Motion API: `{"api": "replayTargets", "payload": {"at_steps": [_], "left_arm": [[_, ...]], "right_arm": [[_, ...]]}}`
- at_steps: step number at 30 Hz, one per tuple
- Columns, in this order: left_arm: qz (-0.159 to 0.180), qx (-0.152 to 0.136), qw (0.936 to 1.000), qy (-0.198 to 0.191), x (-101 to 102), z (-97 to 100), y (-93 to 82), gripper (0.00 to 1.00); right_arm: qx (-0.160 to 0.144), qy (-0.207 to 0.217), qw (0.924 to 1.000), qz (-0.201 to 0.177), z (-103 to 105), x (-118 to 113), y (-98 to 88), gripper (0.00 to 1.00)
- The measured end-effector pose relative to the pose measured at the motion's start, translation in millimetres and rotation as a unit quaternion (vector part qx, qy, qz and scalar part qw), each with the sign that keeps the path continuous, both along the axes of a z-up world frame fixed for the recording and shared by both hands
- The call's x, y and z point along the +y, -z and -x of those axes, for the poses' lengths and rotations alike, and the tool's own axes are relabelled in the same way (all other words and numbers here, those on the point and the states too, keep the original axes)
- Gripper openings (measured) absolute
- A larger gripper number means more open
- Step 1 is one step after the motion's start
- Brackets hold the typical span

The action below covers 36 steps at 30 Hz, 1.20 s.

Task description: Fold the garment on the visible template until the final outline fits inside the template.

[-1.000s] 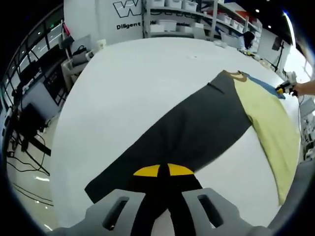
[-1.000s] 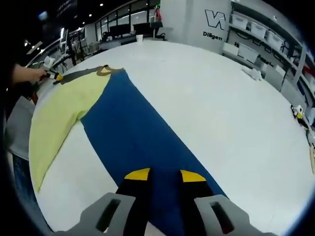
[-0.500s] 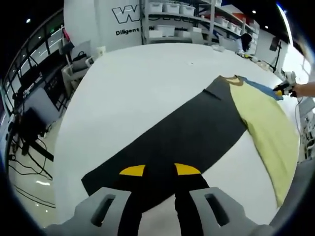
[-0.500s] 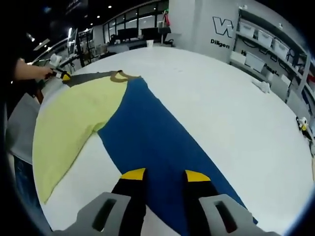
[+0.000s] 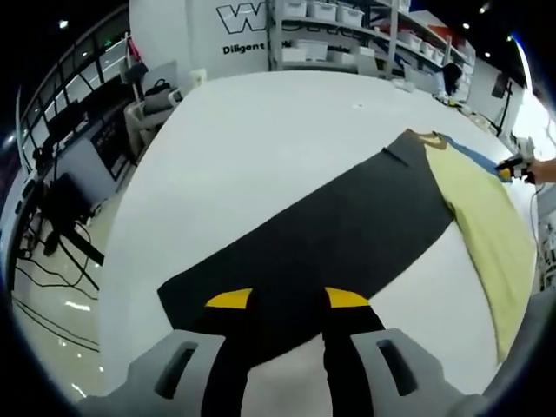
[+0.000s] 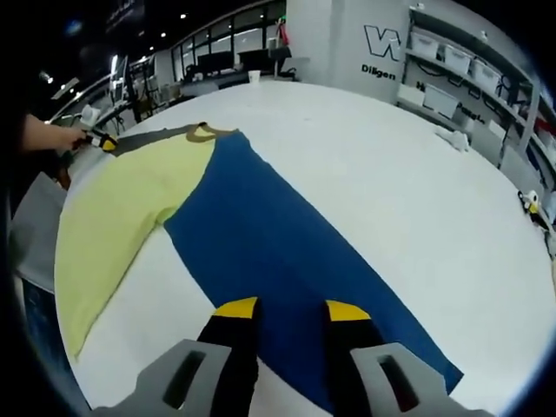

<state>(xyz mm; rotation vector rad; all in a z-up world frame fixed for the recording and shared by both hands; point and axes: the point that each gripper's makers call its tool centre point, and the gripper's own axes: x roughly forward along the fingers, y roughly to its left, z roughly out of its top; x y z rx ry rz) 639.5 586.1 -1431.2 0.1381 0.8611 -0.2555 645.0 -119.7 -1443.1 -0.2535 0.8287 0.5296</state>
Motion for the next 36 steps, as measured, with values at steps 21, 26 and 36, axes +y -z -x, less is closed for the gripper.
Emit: {"api": "replayTargets", "payload": {"at_steps": [21,26,36], "left_arm": [[0.004,-0.017,0.9985,0.053,-46,-14.9,-5.2,0.29],[0.01,-0.013,0.9997,0.021,-28,-8.6,1.9,0.34],[0.011,-0.017,0.9997,-0.014,-1,-8.8,2.0,0.39]], "right_arm": [[-0.014,-0.05,0.9986,-0.009,-8,55,2.5,0.29],[-0.019,-0.038,0.9991,-0.007,-4,41,1.7,0.27],[-0.022,0.007,0.9997,-0.01,-3,2,1.9,0.26]]}}
